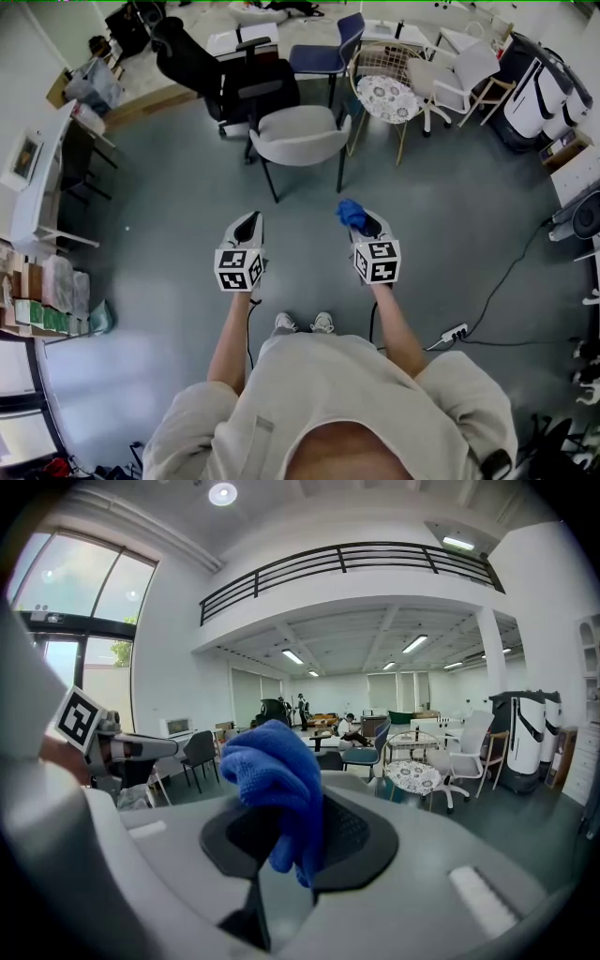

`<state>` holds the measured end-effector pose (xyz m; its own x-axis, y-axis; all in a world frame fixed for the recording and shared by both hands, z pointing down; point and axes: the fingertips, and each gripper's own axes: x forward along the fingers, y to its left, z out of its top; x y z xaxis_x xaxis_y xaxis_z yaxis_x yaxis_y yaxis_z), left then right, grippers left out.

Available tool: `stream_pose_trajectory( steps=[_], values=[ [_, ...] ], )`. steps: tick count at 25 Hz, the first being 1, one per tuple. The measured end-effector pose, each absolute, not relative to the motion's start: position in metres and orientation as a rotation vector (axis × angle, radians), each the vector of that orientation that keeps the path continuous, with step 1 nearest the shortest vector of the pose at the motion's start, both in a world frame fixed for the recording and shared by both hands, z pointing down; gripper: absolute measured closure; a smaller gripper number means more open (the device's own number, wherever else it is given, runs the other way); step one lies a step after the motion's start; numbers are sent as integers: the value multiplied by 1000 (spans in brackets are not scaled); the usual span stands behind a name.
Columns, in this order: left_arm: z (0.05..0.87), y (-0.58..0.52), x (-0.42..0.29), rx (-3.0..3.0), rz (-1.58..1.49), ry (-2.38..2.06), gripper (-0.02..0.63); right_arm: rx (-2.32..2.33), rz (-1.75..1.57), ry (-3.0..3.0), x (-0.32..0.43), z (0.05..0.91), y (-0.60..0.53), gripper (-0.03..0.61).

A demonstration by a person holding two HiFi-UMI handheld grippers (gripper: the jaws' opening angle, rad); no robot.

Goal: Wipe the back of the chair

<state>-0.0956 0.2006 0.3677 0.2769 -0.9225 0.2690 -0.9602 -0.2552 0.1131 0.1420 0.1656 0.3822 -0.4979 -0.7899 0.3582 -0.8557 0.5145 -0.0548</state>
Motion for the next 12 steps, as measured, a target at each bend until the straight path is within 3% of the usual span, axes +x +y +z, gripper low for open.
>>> stream_pose_trajectory(
  steps=[12],
  values=[
    [387, 195, -78, 2248, 221, -1735, 612, 1317, 349, -2470, 145, 402, 153, 480]
  ],
)
